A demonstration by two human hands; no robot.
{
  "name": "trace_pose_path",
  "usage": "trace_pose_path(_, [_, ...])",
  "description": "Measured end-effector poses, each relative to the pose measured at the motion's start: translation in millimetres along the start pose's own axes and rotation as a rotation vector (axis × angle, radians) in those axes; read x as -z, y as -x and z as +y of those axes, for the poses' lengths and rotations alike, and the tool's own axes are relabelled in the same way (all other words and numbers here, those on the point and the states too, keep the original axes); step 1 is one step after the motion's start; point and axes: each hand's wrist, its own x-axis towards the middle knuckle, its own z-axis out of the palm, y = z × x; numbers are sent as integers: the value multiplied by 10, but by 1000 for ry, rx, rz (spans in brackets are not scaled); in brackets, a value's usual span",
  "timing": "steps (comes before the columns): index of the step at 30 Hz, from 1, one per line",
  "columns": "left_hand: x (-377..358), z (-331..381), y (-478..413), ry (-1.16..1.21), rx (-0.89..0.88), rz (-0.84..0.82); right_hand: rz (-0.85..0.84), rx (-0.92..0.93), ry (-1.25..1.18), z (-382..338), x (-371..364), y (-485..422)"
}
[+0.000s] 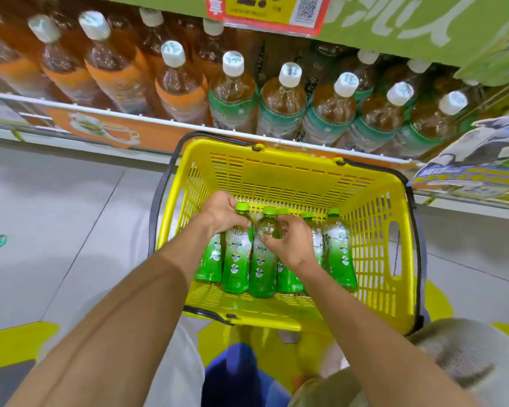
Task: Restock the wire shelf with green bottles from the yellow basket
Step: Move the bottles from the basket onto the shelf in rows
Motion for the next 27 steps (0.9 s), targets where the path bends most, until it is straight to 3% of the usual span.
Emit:
trace_pose_path(12, [-246,-3,377,134,-75,-47,-233,-110,-228,-20,256,9])
trace_pose_path(19, [-128,83,682,237,-160,-42,-111,12,-295,-9,456,314])
trace_pose_path(27, [395,690,1224,323,-334,-78,8,233,-241,-455,1333,548])
